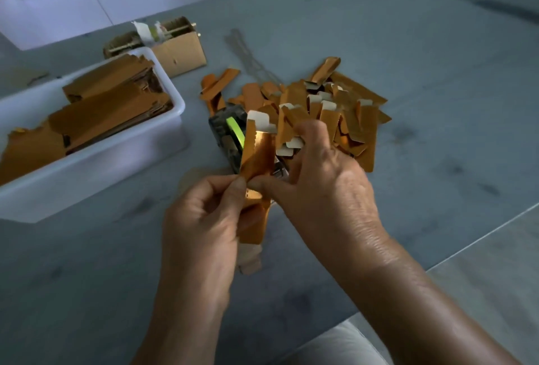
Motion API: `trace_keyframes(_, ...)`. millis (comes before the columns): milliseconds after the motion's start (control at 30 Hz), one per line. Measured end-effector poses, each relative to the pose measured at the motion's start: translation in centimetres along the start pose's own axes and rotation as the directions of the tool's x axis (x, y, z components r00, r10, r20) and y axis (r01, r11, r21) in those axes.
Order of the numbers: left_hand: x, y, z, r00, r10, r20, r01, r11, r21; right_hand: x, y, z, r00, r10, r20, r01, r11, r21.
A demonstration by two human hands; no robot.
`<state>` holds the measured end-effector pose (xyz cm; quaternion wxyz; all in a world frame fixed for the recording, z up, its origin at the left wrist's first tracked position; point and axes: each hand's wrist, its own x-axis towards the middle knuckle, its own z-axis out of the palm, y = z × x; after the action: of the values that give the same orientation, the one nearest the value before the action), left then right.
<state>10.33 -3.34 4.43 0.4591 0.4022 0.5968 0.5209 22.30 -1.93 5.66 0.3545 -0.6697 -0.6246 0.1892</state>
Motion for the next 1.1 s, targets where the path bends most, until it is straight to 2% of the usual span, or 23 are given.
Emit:
trace_keyframes(100,0.0,0.1,-0.1,0.999,-0.012,0.045,0.013,1.000,-0.023,0.1,0.3,0.2,0.997,0.057,0.055,-0.067,0.976,0.206)
trace_keyframes(267,0.2,0.2,-0.5,0.992,-0.047,0.114,0.047,0.999,0.000,0.1,0.4,0.8,0.996,-0.006,0.093,-0.018,0.967,0.254)
trace_keyframes(400,0.8,0.8,-1.5,0.980,-0.044,0.196,0.034,0.998,0.051,1.3,1.1,0.6,0.983,-0.030,0.181,-0.043,0.922,0.385)
trace_keyframes(500,2.3,0.3,-4.0,0.996,0.085,0.038,-0.092,0.956,0.279,3.8,2.4,-0.1,0.999,0.039,0.034,-0.048,0.949,0.311)
trace_keyframes(567,3.3,-0.4,-5.7,0.985,0.156,-0.073,-0.085,0.810,0.580,6.1,3.6,-0.7,0.995,0.077,-0.066,-0.067,0.988,0.139)
trace_keyframes(633,3.7,-1.6,-6.6,0.990,0.087,-0.113,0.031,0.640,0.768,7.9,4.7,-0.9,0.986,0.126,-0.113,-0.136,0.987,-0.090)
trace_keyframes(667,3.7,-2.2,-6.7,0.993,0.016,-0.118,0.083,0.621,0.780,8.3,5.0,-1.0,0.980,0.150,-0.133,-0.168,0.975,-0.143)
trace_keyframes(733,3.8,-3.2,-6.5,0.993,-0.071,-0.094,0.117,0.633,0.766,7.7,4.8,-0.7,0.974,0.131,-0.184,-0.153,0.982,-0.108)
trace_keyframes(800,4.2,-3.9,-6.3,0.994,-0.094,-0.055,0.100,0.594,0.798,6.0,3.7,-0.1,0.974,0.011,-0.228,-0.027,0.997,-0.066)
trace_keyframes(867,4.9,-4.0,-6.3,0.992,-0.115,-0.049,0.108,0.591,0.799,4.0,2.6,0.8,0.972,-0.107,-0.208,0.105,0.994,-0.023)
trace_keyframes(1000,5.8,-4.1,-6.8,0.979,-0.177,-0.096,0.192,0.677,0.711,0.9,1.4,2.4,0.983,-0.179,-0.031,0.181,0.980,0.082)
trace_keyframes(1100,6.1,-4.1,-7.6,0.968,-0.225,-0.113,0.248,0.772,0.586,0.1,0.9,2.8,0.976,-0.216,-0.027,0.218,0.972,0.090)
